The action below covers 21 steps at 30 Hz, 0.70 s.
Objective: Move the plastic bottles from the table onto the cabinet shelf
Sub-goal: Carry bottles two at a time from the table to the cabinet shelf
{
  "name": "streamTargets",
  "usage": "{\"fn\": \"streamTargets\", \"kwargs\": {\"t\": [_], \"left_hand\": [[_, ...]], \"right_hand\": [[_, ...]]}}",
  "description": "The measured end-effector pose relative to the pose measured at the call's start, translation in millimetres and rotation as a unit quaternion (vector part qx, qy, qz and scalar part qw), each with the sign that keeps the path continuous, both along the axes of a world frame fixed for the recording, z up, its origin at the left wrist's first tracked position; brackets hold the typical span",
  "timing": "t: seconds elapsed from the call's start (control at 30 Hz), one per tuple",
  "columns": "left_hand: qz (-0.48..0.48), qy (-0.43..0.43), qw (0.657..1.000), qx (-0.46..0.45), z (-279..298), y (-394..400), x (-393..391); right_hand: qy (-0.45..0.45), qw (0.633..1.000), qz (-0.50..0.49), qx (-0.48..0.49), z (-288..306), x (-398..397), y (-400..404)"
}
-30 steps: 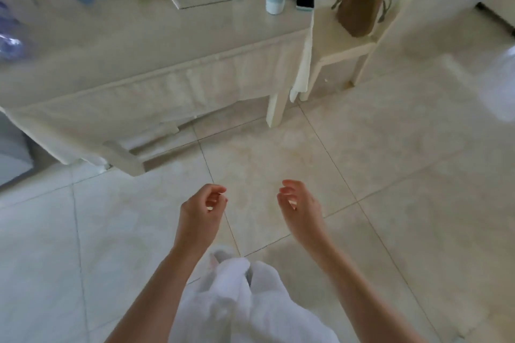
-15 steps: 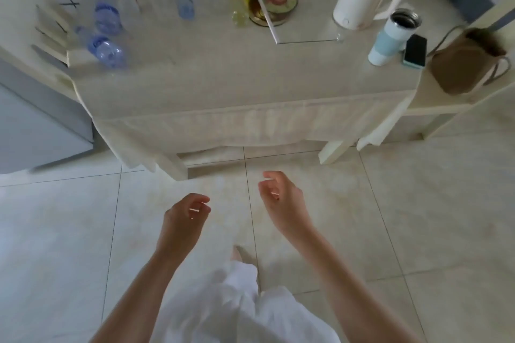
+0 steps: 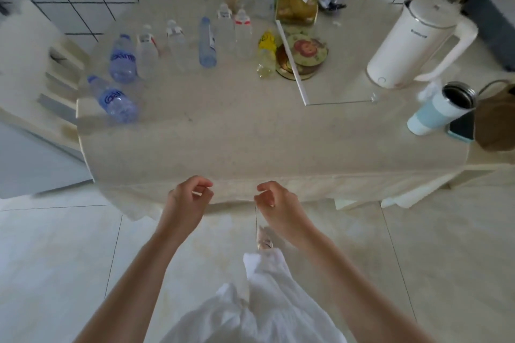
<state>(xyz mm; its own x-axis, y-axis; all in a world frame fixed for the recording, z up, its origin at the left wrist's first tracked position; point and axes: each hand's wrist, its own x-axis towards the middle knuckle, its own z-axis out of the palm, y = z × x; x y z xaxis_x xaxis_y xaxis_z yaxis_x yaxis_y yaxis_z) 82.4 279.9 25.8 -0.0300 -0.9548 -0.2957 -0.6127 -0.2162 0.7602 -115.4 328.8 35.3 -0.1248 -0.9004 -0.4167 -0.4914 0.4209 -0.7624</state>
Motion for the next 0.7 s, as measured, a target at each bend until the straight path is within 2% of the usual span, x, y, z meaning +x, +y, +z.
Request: {"fn": "streamTargets", "kwargs": {"t": [0.17, 0.4, 0.7], "left_hand": [[0.055, 0.024, 0.998, -0.003, 5, -62, -26], [0.118, -0.002, 0.993, -0.003, 11, -124, -42], [0.209, -0.042, 0.977, 0.019, 7, -178, 6]], "right_hand": [[0.024, 0.998, 0.063, -0.004, 6, -22, -77], [0.030, 0.991, 0.131, -0.014, 20, -28, -177], [0.031, 0.980, 0.197, -0.025, 23, 15, -270]]}}
